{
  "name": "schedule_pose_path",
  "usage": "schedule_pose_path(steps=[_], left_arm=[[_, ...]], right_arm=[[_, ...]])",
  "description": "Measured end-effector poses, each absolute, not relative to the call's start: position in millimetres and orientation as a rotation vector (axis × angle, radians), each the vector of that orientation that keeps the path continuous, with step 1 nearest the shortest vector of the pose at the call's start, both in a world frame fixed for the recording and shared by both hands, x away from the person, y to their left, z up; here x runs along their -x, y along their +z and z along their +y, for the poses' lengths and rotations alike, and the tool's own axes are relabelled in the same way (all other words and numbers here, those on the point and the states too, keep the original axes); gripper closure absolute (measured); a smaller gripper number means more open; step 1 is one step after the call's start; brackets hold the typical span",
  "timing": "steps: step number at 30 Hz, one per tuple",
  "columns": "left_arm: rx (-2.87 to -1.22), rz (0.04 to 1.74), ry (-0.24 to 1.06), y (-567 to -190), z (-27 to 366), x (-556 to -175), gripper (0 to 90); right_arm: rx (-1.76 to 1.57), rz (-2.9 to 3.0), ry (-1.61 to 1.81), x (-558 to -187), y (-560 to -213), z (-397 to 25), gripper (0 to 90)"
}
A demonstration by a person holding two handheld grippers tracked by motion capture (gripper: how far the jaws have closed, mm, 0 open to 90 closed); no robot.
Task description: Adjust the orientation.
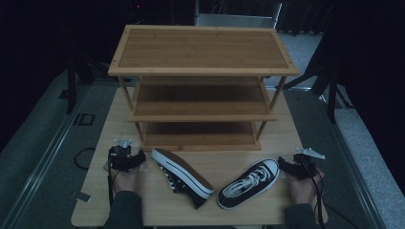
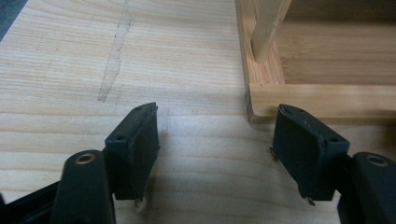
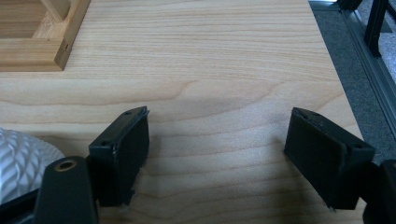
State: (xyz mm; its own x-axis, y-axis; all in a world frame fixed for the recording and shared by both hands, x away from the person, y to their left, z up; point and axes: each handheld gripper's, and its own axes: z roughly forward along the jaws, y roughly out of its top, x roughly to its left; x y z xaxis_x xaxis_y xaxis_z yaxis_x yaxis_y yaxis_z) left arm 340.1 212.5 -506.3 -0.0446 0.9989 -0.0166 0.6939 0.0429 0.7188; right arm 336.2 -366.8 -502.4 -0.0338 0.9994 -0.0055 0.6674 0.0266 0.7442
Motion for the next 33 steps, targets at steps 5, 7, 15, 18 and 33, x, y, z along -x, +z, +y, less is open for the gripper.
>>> schedule_pose_path(steps=[5,7,15,18,33], left_arm=[[-1.658,1.791,0.688,-500.9,216.7,-336.4,38.8],[-1.635,1.761,0.683,-494.7,218.2,-331.3,39.1],[-1.629,1.585,0.715,-472.7,204.6,-306.7,39.3],[-1.64,1.472,0.744,-460.5,193.0,-290.9,39.4],[-1.777,1.158,0.671,-455.3,142.6,-230.2,40.7]], right_arm=[[-1.689,1.758,0.783,-335.3,-502.4,-367.6,23.9],[-1.687,1.76,0.783,-335.2,-502.4,-367.7,23.9],[-1.68,1.766,0.784,-334.4,-502.5,-367.6,23.8],[-1.678,1.768,0.786,-333.9,-502.5,-367.3,23.8],[-1.673,1.774,0.788,-333.6,-502.5,-366.8,23.8]])
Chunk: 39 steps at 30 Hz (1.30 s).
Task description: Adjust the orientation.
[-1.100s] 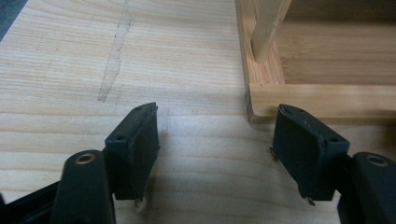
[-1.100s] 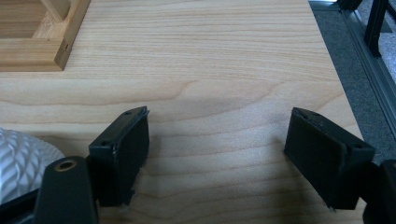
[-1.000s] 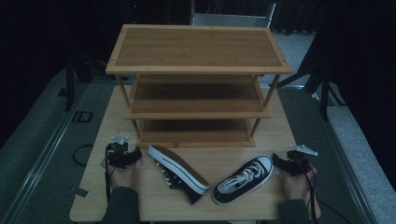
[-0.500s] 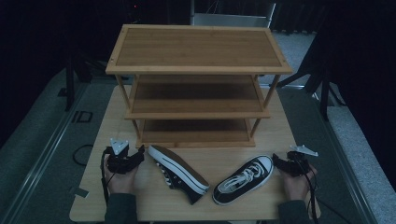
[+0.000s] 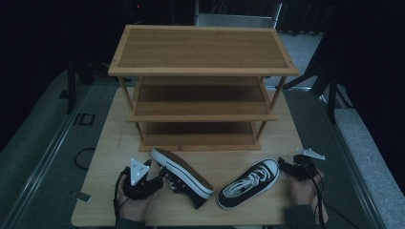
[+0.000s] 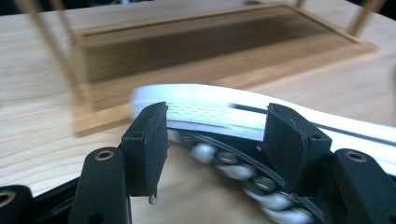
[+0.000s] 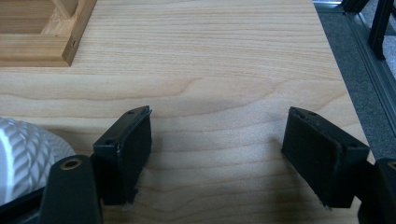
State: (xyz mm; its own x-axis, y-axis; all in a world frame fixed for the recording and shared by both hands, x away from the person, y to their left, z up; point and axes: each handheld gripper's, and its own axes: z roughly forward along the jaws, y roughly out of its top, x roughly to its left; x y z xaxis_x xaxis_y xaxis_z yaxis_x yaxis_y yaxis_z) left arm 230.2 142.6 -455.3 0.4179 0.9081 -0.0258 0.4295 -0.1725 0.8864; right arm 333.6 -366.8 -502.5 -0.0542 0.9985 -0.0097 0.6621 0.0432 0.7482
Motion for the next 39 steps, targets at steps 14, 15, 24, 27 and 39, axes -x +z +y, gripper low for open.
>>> schedule_pose_path(steps=[14,15,24,27,39], left_arm=[[-1.946,1.0,0.572,-465.1,106.6,-235.7,53.5],[-1.95,0.984,0.586,-464.2,104.4,-235.8,54.6],[-1.896,0.97,0.479,-459.9,104.4,-252.5,57.7],[-1.846,0.963,0.398,-458.3,106.9,-264.7,61.4],[-1.926,0.858,0.499,-448.5,74.7,-292.1,62.2]], right_arm=[[-1.671,1.779,0.79,-333.4,-502.5,-366.5,23.7],[-1.671,1.78,0.79,-333.4,-502.5,-366.4,23.7],[-1.667,1.786,0.793,-332.9,-502.5,-365.3,23.8],[-1.667,1.788,0.794,-332.7,-502.5,-364.9,23.8],[-1.669,1.787,0.796,-332.5,-502.5,-364.5,23.8]])
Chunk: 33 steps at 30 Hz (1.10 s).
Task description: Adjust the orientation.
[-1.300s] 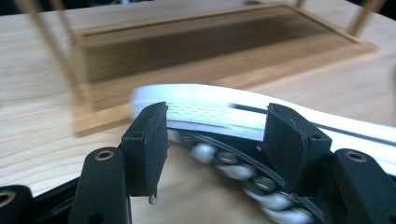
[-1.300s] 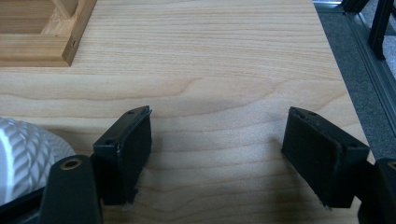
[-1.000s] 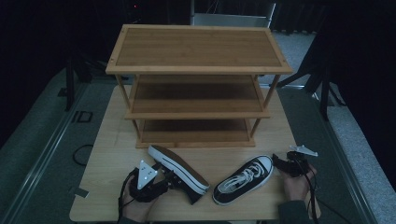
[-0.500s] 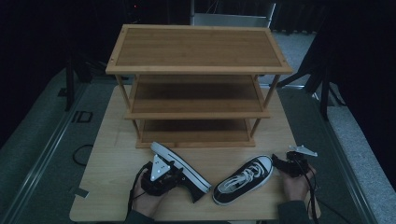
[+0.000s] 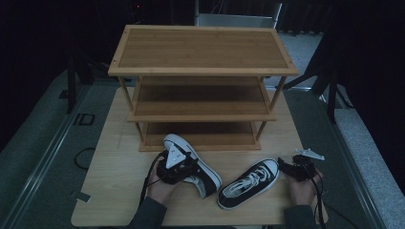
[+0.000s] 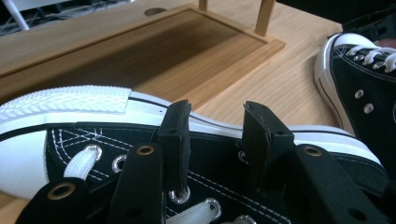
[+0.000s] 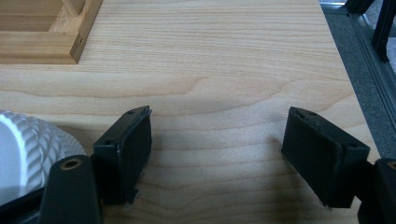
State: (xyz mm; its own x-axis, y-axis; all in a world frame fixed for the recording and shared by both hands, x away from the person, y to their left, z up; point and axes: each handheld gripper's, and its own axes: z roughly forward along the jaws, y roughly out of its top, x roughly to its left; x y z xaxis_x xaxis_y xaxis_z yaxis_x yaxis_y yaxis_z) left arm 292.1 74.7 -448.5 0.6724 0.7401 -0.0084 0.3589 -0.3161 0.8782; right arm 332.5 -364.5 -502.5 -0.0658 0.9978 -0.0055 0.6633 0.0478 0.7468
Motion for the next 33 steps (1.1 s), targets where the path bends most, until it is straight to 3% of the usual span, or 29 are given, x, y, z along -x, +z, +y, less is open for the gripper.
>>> schedule_pose_path(steps=[19,33], left_arm=[[-2.049,0.8,0.532,-452.4,33.7,-311.7,57.6],[-2.02,0.814,0.715,-448.6,31.0,-299.0,46.5]], right_arm=[[-1.667,1.788,0.797,-332.3,-502.5,-364.4,23.8],[-1.666,1.789,0.797,-332.3,-502.5,-364.4,23.8]])
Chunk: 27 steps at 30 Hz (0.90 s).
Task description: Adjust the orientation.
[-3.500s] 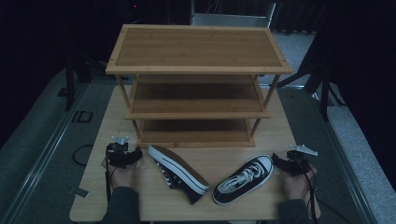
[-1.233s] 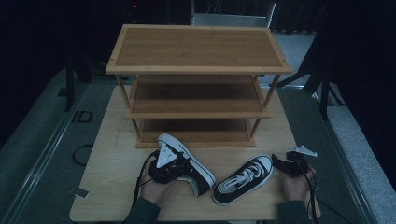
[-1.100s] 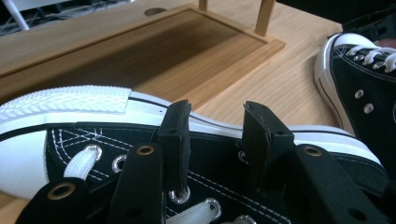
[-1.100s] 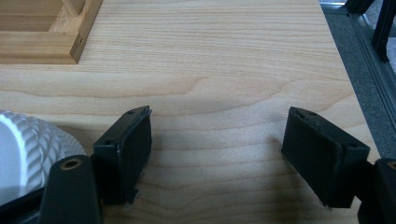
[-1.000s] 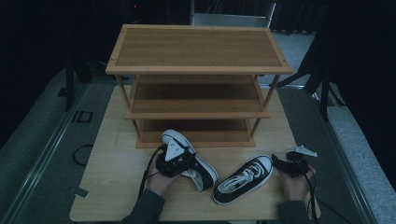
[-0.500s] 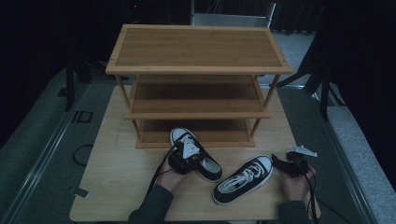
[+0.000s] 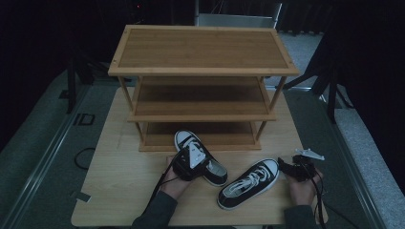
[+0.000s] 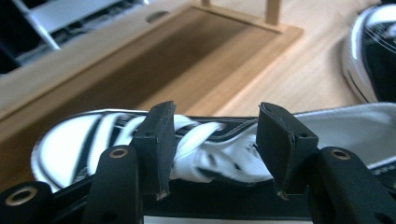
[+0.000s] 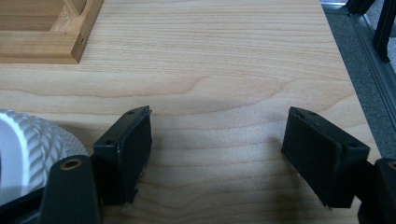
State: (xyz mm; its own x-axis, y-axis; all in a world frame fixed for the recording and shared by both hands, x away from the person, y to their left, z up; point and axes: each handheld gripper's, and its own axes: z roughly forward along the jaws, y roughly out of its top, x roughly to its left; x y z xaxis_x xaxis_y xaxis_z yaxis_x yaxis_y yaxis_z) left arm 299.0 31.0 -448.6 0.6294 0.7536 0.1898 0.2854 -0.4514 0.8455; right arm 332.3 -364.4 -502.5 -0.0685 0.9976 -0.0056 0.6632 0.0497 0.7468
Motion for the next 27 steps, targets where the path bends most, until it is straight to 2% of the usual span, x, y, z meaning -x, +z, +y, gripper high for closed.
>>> schedule_pose_path(steps=[2,10,13,16,21,22,23,27], left_arm=[[-1.979,0.842,0.769,-446.3,33.5,-295.6,46.3],[-1.975,0.931,0.739,-446.7,36.3,-297.4,45.5],[-1.969,0.96,0.706,-448.9,40.2,-294.2,45.8],[-1.963,0.998,0.58,-456.2,48.3,-290.5,49.1],[-1.955,1.012,0.517,-459.1,51.1,-291.5,53.5],[-1.96,1.01,0.49,-458.5,51.8,-292.3,55.9],[-1.966,1.006,0.479,-458.4,51.8,-292.3,63.6],[-1.99,0.995,0.461,-457.2,52.7,-291.5,76.1]], right_arm=[[-1.666,1.789,0.797,-332.3,-502.4,-364.4,23.8],[-1.666,1.79,0.797,-332.3,-502.5,-364.4,23.8],[-1.666,1.79,0.797,-332.3,-502.5,-364.4,23.7],[-1.666,1.79,0.797,-332.3,-502.4,-364.4,23.8],[-1.666,1.79,0.798,-332.2,-502.4,-364.4,23.8],[-1.666,1.79,0.798,-332.3,-502.4,-364.4,23.7],[-1.666,1.79,0.798,-332.3,-502.4,-364.4,23.7],[-1.666,1.79,0.797,-332.2,-502.4,-364.4,23.7]])
